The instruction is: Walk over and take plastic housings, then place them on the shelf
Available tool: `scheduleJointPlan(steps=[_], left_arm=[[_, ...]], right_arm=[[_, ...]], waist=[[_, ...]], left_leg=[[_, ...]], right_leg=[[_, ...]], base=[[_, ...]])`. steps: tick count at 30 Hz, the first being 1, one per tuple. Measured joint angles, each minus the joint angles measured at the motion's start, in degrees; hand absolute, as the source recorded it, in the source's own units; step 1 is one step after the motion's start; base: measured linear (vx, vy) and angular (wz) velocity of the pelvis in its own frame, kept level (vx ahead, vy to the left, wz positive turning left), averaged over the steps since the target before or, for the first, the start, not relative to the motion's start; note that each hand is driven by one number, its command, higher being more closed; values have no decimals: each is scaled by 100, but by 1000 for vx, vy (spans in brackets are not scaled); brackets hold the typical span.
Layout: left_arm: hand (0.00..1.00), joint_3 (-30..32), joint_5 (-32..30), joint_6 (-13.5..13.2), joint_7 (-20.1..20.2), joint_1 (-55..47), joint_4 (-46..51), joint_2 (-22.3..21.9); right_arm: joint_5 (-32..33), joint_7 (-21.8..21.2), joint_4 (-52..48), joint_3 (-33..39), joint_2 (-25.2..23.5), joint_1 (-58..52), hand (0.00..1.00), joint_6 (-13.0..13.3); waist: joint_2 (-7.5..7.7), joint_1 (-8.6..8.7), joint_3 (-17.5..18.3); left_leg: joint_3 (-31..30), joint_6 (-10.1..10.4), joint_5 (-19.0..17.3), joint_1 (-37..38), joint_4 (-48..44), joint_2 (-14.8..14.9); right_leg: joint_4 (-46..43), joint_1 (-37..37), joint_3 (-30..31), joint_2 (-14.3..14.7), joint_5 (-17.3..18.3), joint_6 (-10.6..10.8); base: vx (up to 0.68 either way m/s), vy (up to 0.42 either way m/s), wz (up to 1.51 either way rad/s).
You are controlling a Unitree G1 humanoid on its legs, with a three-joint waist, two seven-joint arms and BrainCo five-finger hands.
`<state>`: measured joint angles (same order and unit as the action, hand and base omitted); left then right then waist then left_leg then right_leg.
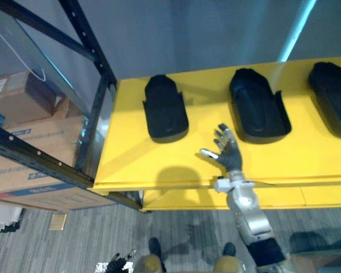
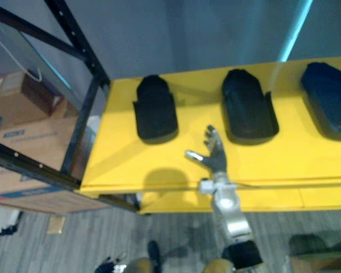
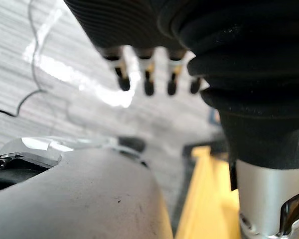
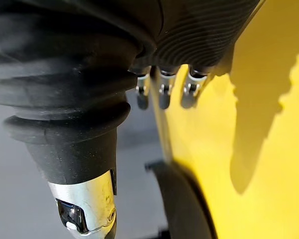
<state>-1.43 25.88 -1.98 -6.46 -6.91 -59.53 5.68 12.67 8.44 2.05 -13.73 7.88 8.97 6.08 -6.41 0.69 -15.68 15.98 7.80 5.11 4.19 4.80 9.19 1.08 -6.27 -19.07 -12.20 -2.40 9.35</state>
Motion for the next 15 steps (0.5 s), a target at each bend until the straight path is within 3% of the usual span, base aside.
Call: scheduleJointPlan(steps=[6,10,15], left_arm=[[0,8,2,11,37,-115,6,-13],[0,28,3,119,38,-240,5,-20],[0,75,-6,183,39,-368,9,-14]], right_arm=[[-6,-93,321,-181,-24,261,0,-257],[-22,-62,457,-179,-25,286,0,-276],[-140,290,657,-145,-78,331,0,-298]], waist=[[2,-15,82],[17,-26,157],[85,-118,264]], left_leg=[[-136,0,0,90,17,-39],[-245,-2,2,81,26,-61],[-332,-3,3,81,28,-88]], right_leg=[[92,-243,-181,-23,-8,24],[93,-318,-310,-41,-2,36],[110,-397,-421,-60,5,44]], base=[[-3,5,12],[-12,7,14],[2,4,8]])
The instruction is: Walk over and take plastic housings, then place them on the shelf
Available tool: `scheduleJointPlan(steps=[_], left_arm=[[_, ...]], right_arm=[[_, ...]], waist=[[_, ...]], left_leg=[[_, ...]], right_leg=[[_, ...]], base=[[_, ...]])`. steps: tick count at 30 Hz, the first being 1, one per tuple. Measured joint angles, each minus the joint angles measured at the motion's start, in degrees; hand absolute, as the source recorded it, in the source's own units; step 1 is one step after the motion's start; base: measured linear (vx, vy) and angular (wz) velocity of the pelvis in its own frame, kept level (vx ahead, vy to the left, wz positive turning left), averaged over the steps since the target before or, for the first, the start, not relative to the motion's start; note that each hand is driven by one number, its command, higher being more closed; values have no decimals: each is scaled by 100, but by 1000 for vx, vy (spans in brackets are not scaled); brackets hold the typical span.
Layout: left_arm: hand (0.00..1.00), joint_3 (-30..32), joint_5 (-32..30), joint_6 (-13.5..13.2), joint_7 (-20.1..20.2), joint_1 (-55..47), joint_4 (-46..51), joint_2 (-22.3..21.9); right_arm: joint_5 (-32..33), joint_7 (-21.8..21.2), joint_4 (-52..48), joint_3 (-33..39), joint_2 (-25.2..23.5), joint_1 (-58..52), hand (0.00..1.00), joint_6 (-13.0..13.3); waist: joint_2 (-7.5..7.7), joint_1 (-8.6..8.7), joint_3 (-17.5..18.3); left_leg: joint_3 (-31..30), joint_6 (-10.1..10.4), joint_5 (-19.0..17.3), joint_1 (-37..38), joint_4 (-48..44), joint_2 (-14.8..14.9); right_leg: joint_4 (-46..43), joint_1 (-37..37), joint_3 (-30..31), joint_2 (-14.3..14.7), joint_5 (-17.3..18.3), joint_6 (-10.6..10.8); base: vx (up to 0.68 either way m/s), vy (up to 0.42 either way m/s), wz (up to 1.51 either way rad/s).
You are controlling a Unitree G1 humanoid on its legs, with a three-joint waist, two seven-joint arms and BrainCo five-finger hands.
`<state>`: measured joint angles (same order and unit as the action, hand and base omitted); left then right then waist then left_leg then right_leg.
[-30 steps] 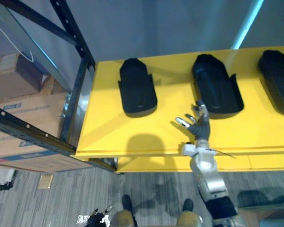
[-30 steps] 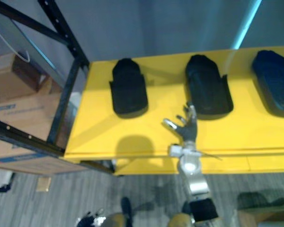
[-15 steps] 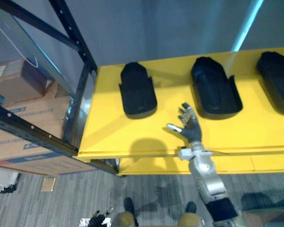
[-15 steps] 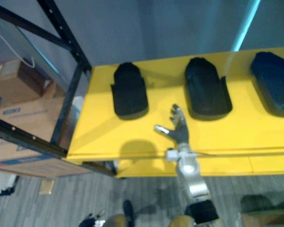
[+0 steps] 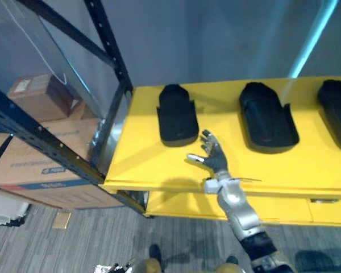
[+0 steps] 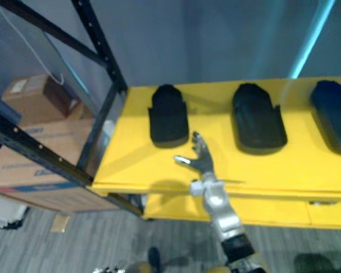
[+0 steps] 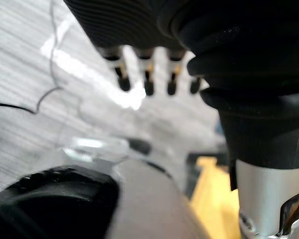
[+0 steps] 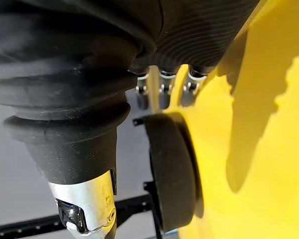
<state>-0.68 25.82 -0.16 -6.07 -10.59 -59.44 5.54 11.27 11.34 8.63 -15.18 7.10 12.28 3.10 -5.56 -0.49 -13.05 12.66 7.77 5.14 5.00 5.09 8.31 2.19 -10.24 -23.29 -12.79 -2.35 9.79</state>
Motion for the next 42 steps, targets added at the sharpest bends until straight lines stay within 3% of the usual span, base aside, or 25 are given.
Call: scheduleJointPlan(steps=[18,33,42], left_arm=[[0,210,-372,105,27,-89,35,-36],[0,290,-437,153,147,-234,207,-93],[0,293,-440,153,197,-233,239,-93]], right_arm=[[-428,564,231,374,-168,173,0,-64],[-539,-12,666,250,-169,510,0,-76],[-539,-30,830,214,-169,671,0,-115]], waist=[[57,-37,45],[12,-76,82],[14,-155,84]], left_leg=[[-127,-8,18,8,0,-38],[-164,-7,18,83,1,-42],[-272,-3,21,45,2,-48]], right_leg=[[-23,-106,-141,-29,29,17],[-61,-192,-189,-38,70,18],[-91,-198,-258,-35,113,35]], base=[[2,2,4],[0,0,0],[4,-2,5]])
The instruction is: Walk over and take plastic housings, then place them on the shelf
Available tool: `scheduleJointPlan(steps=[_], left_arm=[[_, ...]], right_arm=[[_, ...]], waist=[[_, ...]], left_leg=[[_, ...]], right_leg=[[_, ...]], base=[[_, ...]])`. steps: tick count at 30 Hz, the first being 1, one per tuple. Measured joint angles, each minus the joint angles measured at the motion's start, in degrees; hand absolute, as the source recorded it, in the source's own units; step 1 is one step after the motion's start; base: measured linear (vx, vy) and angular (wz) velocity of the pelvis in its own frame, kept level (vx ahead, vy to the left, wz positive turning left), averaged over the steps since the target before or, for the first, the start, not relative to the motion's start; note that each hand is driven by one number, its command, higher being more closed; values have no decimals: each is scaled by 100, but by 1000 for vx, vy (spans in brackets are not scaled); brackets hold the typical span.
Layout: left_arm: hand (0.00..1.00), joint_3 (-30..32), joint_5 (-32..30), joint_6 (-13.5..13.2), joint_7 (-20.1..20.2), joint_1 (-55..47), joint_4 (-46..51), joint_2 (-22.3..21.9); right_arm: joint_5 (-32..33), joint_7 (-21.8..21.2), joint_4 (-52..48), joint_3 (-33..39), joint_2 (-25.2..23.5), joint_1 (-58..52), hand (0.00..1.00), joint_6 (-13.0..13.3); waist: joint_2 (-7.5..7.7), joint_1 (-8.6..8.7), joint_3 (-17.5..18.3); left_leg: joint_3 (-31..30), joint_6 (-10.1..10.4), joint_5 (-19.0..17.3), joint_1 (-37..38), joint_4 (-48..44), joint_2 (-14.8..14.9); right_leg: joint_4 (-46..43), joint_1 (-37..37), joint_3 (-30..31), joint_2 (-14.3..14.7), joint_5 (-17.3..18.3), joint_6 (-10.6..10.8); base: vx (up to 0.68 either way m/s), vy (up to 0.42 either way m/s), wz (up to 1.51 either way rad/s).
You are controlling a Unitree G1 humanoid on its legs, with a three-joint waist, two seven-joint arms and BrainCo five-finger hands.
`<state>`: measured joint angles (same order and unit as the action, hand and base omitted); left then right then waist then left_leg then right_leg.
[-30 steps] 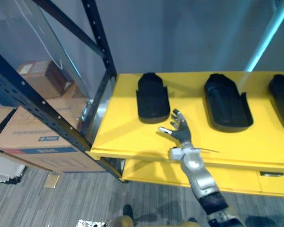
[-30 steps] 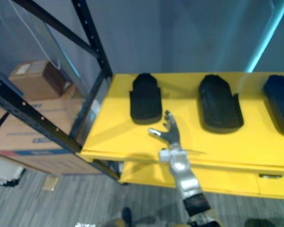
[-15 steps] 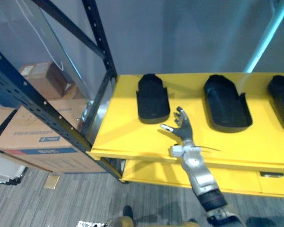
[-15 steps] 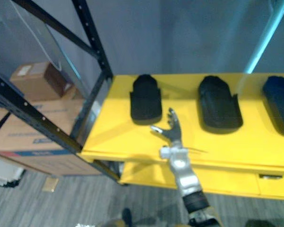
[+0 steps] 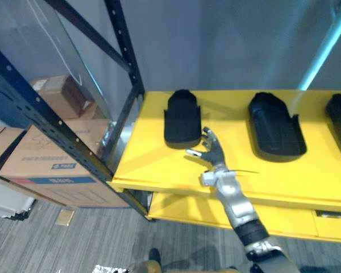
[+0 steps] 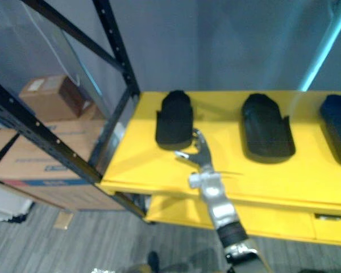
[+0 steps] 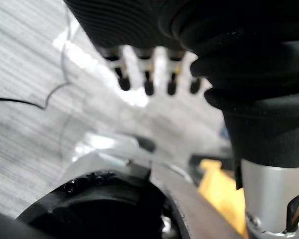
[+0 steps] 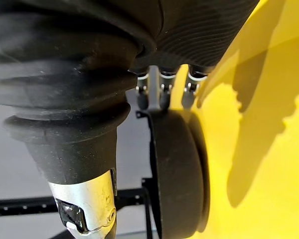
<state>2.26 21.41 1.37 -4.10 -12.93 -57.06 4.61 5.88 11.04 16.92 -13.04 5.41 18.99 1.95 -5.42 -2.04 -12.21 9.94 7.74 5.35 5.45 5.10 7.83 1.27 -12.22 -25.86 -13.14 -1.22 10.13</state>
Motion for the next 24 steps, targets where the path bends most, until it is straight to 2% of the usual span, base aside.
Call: scheduleJointPlan(steps=[13,16,21,24], left_arm=[[0,47,-10,4,1,-4,2,8],[0,47,-18,4,-1,-3,3,8],[0,93,-52,-1,-7,-3,4,4],[0,123,-58,-2,-7,-2,4,2]], right_arm=[[-57,53,169,-69,-93,50,0,0],[-247,219,168,-74,-100,50,0,5],[-852,658,-76,-101,-126,47,0,230],[-1158,656,-440,-128,-125,51,0,460]], waist=[[53,-26,30],[53,-26,30],[53,-24,30],[54,-25,30]], left_leg=[[-15,8,9,-33,1,4],[-9,8,9,-32,1,6],[22,9,8,-28,1,16],[37,10,7,-18,1,29]], right_leg=[[-25,6,-33,-1,4,-6],[-30,10,-22,-2,4,-7],[-33,27,39,4,4,-8],[-37,29,55,12,4,-8]], base=[[3,-1,1],[0,0,0],[0,0,-2],[0,0,-1]])
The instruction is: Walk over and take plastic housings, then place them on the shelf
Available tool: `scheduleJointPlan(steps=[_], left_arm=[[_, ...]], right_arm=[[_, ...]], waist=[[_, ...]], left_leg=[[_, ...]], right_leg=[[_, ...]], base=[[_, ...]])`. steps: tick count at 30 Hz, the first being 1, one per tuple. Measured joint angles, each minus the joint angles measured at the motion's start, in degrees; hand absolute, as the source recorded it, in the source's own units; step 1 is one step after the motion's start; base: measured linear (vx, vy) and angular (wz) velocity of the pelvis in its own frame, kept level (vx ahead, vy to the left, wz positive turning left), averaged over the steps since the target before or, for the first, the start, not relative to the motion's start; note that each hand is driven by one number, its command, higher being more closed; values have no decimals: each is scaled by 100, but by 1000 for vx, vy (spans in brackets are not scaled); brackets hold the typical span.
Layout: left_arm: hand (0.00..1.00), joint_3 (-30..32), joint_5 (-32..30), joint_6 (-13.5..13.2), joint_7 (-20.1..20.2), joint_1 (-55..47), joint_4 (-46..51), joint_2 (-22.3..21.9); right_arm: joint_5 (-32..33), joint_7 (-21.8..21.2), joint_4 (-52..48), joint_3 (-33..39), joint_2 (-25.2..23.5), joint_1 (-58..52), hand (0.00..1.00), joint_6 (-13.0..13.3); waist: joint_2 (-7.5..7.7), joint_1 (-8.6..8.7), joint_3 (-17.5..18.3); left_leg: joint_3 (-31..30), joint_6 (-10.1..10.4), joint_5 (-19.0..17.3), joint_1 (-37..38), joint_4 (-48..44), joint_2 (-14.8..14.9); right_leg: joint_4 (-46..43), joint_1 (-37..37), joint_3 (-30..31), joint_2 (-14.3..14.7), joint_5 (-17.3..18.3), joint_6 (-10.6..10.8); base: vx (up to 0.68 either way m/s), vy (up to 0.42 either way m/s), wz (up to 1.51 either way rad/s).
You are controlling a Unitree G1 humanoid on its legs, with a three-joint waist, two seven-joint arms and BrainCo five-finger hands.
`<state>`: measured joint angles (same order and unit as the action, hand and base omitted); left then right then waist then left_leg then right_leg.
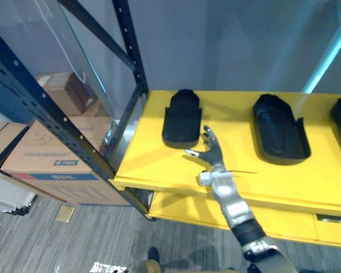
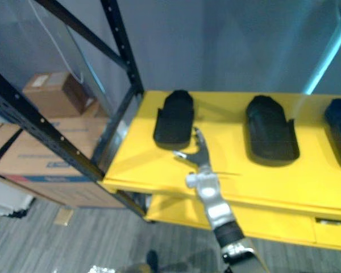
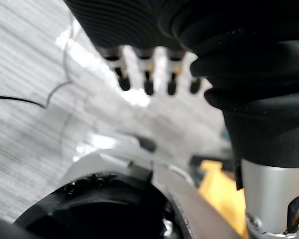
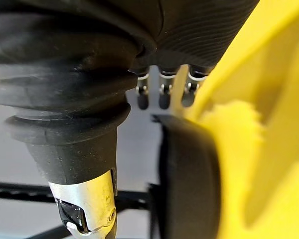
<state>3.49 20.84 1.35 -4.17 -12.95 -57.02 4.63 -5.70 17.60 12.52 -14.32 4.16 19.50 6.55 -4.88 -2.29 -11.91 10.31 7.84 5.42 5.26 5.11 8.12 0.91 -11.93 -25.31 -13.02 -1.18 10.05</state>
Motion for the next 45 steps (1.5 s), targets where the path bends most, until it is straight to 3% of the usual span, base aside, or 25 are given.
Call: scheduleJointPlan(steps=[3,8,14,19,26,33,37,39,45], left_arm=[[0,32,-68,-1,4,0,-3,-5],[0,42,-111,-2,18,1,-4,-4],[0,184,-173,8,58,7,-14,1],[0,264,-218,77,60,13,-39,1],[0,297,-298,206,72,13,-37,0],[0,298,-295,251,90,13,-31,1],[0,284,-295,256,142,12,-16,0],[0,283,-296,253,229,13,-15,0],[0,261,-298,254,274,13,9,-10]], right_arm=[[-464,-149,-311,-268,25,144,0,184],[-624,-590,-307,-834,73,480,0,129],[-636,-1059,238,-1262,56,870,0,-533],[-846,-930,844,-1342,4,1215,0,-935],[-1455,-324,1106,-1132,-60,1464,0,-1391],[-1606,89,1160,-1064,-52,1465,0,-1432],[-1705,-20,1161,-1072,-51,1466,0,-1596],[-1704,-238,1173,-1101,-50,1478,0,-1816],[-1627,-718,1293,-1131,-38,1616,0,-2049]], waist=[[1,0,-1],[22,-36,3],[97,-172,40],[149,-221,60],[148,-318,59],[139,-314,55],[122,-312,45],[97,-313,31],[51,-300,6]], left_leg=[[33,1,-1,30,0,13],[52,1,-2,59,1,16],[-37,4,5,39,1,7],[-130,11,31,-42,1,-4],[-179,9,43,-52,2,-21],[-181,8,44,-94,1,-23],[-202,9,45,-128,0,-31],[-206,9,44,-129,0,-32],[-202,9,45,-122,0,-30]], right_leg=[[-12,-2,24,6,1,-2],[-30,-11,22,4,6,-9],[-28,-34,-50,5,12,-18],[-26,-28,-151,9,18,-25],[-26,-30,-180,2,24,-32],[-26,-7,-184,0,46,-47],[-23,-6,-242,-8,42,-31],[-19,-12,-254,-8,44,-28],[-22,-19,-254,-8,44,-28]], base=[[-2,1,-5],[-7,2,-2],[-1,0,5],[4,-4,11],[0,0,0],[0,0,0],[18,-10,5],[0,0,0],[0,0,0]])
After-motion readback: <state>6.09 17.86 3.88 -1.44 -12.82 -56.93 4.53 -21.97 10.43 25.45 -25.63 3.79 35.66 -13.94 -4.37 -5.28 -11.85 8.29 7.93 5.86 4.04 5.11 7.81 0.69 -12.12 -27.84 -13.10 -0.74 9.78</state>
